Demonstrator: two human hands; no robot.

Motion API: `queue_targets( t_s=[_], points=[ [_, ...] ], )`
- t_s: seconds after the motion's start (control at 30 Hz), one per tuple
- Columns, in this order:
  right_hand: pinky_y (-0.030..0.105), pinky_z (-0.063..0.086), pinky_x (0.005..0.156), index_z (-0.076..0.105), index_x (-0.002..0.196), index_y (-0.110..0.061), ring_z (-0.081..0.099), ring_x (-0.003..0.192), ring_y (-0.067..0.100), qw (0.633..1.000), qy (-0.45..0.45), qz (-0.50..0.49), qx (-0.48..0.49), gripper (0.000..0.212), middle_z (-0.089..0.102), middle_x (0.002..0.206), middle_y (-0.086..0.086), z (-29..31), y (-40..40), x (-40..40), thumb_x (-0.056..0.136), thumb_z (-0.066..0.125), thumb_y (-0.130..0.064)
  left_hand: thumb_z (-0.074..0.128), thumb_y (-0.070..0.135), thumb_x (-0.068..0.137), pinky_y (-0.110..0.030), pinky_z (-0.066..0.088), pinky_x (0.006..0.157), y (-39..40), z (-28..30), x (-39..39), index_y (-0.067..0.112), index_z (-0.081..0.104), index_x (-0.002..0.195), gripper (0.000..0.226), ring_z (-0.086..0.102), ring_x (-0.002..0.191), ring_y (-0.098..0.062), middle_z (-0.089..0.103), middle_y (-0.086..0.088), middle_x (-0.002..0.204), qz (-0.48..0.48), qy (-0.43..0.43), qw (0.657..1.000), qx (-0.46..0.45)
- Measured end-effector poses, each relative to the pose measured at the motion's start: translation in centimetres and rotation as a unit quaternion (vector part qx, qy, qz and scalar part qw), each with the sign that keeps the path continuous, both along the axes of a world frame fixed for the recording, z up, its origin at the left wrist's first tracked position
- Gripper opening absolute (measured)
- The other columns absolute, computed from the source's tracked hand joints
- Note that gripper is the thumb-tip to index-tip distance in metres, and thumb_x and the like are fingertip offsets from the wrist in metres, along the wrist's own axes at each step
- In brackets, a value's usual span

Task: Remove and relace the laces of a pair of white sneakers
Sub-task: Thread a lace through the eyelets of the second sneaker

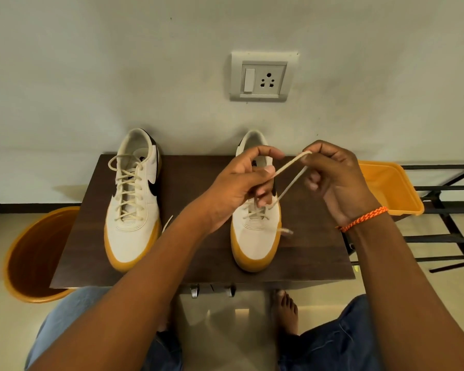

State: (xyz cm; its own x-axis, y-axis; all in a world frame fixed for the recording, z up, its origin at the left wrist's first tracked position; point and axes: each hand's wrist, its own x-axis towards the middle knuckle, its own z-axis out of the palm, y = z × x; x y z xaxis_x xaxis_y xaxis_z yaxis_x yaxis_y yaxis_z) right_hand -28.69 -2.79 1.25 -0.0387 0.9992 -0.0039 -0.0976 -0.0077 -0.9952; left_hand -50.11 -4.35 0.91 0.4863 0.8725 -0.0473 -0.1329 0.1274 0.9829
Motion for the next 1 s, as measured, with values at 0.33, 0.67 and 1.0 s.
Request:
queue_targets(
  t_s=[0.33, 0.67, 1.0],
  points=[
    [0.035, 0.042, 0.074, 0.047, 0.082, -0.012, 0.042, 0.072, 0.019, 0.949, 0.31, 0.058, -0.011, 0.02, 0.045, 0.077, 0.007, 1.0, -0.1, 0.5, 0.101, 0.042, -0.013, 0.046, 0.012, 0.112, -0.02, 0.032, 0.051, 1.2, -0.5, -1.6, 0.017, 0.061, 0.128, 0.023, 0.033, 0.051, -0.004, 0.042, 0.008, 0.064, 0.003, 0.148, 0.988, -0.05],
    [0.033, 0.057, 0.068, 0.074, 0.078, -0.018, 0.068, 0.067, 0.01, 0.942, -0.315, -0.108, 0.043, 0.025, 0.072, 0.073, -0.005, -1.8, 0.6, 0.1, 0.099, 0.062, -0.022, 0.053, 0.0, 0.103, -0.016, 0.04, 0.051, 1.3, -0.6, -1.9, 0.018, 0.059, 0.128, 0.032, 0.047, 0.05, -0.002, 0.055, -0.001, 0.066, 0.013, 0.231, 0.972, -0.03],
    [0.015, 0.051, 0.062, 0.071, 0.118, -0.011, 0.074, 0.074, 0.01, 0.961, -0.224, 0.161, 0.024, 0.018, 0.078, 0.086, 0.006, -1.1, -0.9, -3.1, 0.104, 0.062, -0.017, 0.064, 0.013, 0.105, -0.012, 0.046, 0.058, 0.8, -1.3, -0.9, 0.019, 0.046, 0.138, 0.038, 0.065, 0.061, -0.003, 0.073, 0.0, 0.074, 0.045, 0.169, 0.984, 0.038]
  ],
)
